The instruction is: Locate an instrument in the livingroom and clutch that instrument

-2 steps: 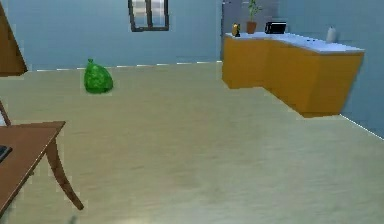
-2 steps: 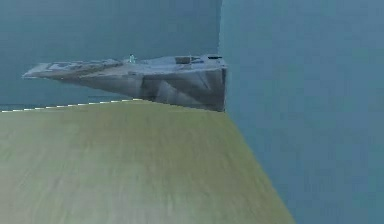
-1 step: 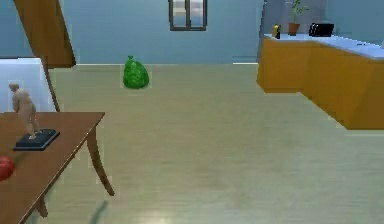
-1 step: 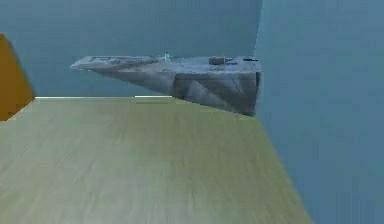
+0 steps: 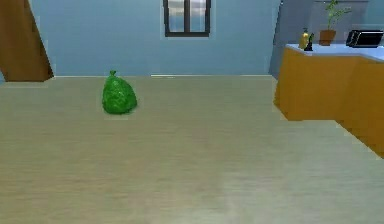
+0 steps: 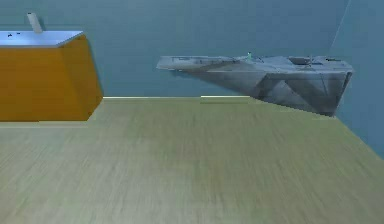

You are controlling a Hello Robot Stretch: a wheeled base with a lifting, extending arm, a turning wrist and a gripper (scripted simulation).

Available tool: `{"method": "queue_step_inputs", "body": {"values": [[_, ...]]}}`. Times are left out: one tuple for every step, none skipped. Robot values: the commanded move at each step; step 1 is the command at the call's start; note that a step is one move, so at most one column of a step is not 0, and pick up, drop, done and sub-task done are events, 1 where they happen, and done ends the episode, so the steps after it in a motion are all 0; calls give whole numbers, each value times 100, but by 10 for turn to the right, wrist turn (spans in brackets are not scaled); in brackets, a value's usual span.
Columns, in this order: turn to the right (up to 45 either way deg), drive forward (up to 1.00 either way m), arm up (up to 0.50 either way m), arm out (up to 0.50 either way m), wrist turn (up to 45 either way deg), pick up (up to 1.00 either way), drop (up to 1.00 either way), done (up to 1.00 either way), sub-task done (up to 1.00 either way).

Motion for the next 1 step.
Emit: {"method": "queue_step_inputs", "body": {"values": [[-30,0,0,0,0,0,0,0,0]]}}
